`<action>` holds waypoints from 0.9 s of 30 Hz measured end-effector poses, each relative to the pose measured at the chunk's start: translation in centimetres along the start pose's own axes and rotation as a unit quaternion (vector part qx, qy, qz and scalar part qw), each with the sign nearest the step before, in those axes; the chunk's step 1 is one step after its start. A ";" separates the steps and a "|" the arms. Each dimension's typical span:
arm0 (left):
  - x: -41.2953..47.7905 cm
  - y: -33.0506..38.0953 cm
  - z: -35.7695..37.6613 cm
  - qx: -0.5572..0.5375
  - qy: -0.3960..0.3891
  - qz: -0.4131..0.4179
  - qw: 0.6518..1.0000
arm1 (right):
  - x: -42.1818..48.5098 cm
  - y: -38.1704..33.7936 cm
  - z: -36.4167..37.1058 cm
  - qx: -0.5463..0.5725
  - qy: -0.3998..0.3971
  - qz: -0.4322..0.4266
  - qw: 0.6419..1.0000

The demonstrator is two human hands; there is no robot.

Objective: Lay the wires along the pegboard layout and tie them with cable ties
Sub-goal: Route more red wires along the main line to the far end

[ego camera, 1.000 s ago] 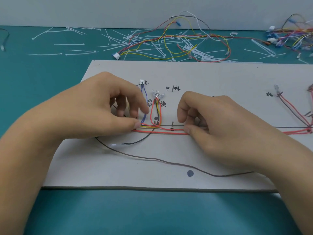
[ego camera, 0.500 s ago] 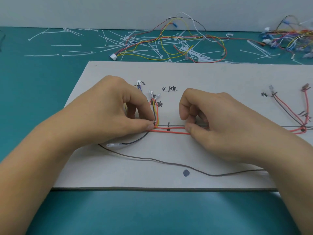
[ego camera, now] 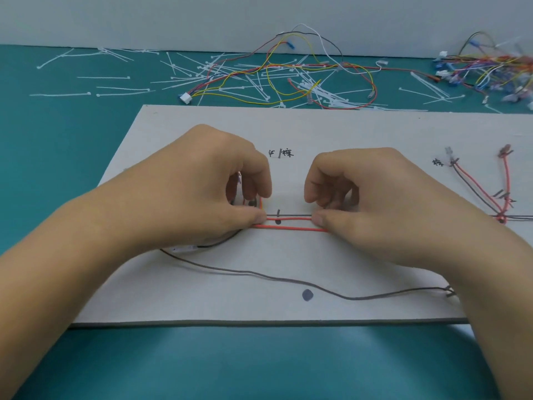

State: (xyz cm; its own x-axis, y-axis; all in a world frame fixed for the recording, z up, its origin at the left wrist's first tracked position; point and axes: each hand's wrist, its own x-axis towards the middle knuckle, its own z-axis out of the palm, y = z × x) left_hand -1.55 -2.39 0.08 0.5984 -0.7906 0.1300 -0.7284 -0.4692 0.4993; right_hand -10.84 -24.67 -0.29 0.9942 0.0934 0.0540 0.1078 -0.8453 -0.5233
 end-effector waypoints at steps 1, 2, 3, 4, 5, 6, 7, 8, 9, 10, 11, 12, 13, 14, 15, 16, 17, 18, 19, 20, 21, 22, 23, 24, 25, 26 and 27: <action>0.2 0.2 0.0 0.009 -0.010 0.008 1.000 | 0.0 0.3 -0.4 -0.010 0.000 0.010 1.000; 0.5 0.4 0.0 0.015 -0.022 0.015 1.000 | 0.0 0.6 -0.8 -0.021 0.000 0.018 1.000; 0.7 0.7 0.1 0.019 -0.038 0.021 0.999 | -0.1 0.8 -1.1 -0.030 0.001 0.025 0.999; 0.9 0.9 0.2 0.020 -0.055 0.026 0.998 | -0.3 0.9 -1.4 -0.034 0.002 0.027 0.999; 1.2 1.0 0.3 0.021 -0.071 0.028 0.997 | -0.4 1.0 -1.5 -0.034 0.000 0.024 0.999; 1.3 1.1 0.5 0.020 -0.084 0.029 0.996 | -0.5 0.8 -1.6 -0.031 -0.005 0.018 0.999; 1.4 1.2 0.7 0.019 -0.091 0.030 0.995 | -0.5 0.6 -1.5 -0.027 -0.013 0.011 0.999; 1.6 1.2 0.8 0.017 -0.089 0.032 0.995 | -0.5 0.5 -1.5 -0.023 -0.022 0.006 0.999; 1.7 1.1 0.8 0.014 -0.081 0.034 0.996 | -0.5 0.4 -1.5 -0.020 -0.030 0.003 0.999; 1.7 1.0 0.8 0.012 -0.072 0.038 0.997 | -0.4 0.4 -1.4 -0.020 -0.033 0.003 0.999; 1.7 0.9 0.8 0.012 -0.064 0.041 0.997 | -0.3 0.3 -1.4 -0.024 -0.032 0.003 0.999; 1.6 0.7 0.8 0.010 -0.056 0.043 0.997 | -0.2 0.3 -1.3 -0.033 -0.030 0.001 0.999; 1.5 0.6 0.8 0.006 -0.048 0.045 0.998 | 0.0 0.2 -1.2 -0.048 -0.029 -0.003 0.998; 1.4 0.5 0.8 0.003 -0.042 0.051 0.998 | 0.1 0.0 -0.9 -0.070 -0.033 -0.010 0.997; 1.4 0.4 0.9 0.002 -0.038 0.060 0.997 | 0.2 -0.1 -0.7 -0.092 -0.038 -0.018 0.995; 1.4 0.4 1.1 0.002 -0.037 0.069 0.997 | 0.3 -0.3 -0.5 -0.110 -0.045 -0.024 0.993; 1.4 0.4 1.3 0.001 -0.038 0.073 0.997 | 0.4 -0.5 -0.4 -0.122 -0.053 -0.030 0.991; 1.4 0.3 1.3 -0.003 -0.041 0.075 0.996 | 0.5 -0.6 -0.4 -0.131 -0.060 -0.036 0.989; 1.5 0.2 1.3 -0.008 -0.043 0.077 0.996 | 0.6 -0.7 -0.4 -0.139 -0.066 -0.040 0.987; 1.5 0.1 1.2 -0.011 -0.045 0.080 0.996 | 0.7 -0.7 -0.5 -0.145 -0.070 -0.043 0.986; 1.5 0.1 1.1 -0.011 -0.048 0.083 0.995 | 0.8 -0.8 -0.5 -0.148 -0.071 -0.045 0.985; 1.5 0.0 1.0 -0.007 -0.048 0.085 0.995 | 0.9 -0.9 -0.4 -0.149 -0.071 -0.047 0.985; 1.4 -0.1 0.9 0.001 -0.046 0.084 0.995 | 1.0 -1.1 -0.2 -0.151 -0.069 -0.049 0.985; 1.3 -0.3 0.6 0.012 -0.046 0.081 0.996 | 1.1 -1.4 0.0 -0.155 -0.066 -0.053 0.984; 1.2 -0.7 0.3 0.024 -0.048 0.077 0.996 | 1.4 -1.7 0.4 -0.163 -0.061 -0.058 0.983; 1.1 -1.1 -0.1 0.037 -0.048 0.070 0.996 | 1.9 -2.2 0.8 -0.175 -0.053 -0.064 0.981; 0.9 -1.7 -0.7 0.050 -0.048 0.060 0.996 | 2.5 -2.8 1.2 -0.187 -0.043 -0.072 0.979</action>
State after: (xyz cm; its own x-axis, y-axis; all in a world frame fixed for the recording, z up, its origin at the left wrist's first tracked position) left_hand 0.48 -2.04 -0.09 0.4738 -0.8751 0.0985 -0.8249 -0.4018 0.3975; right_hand -8.64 -21.38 0.28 0.9663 0.2564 0.0232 0.2567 -0.9521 -0.1663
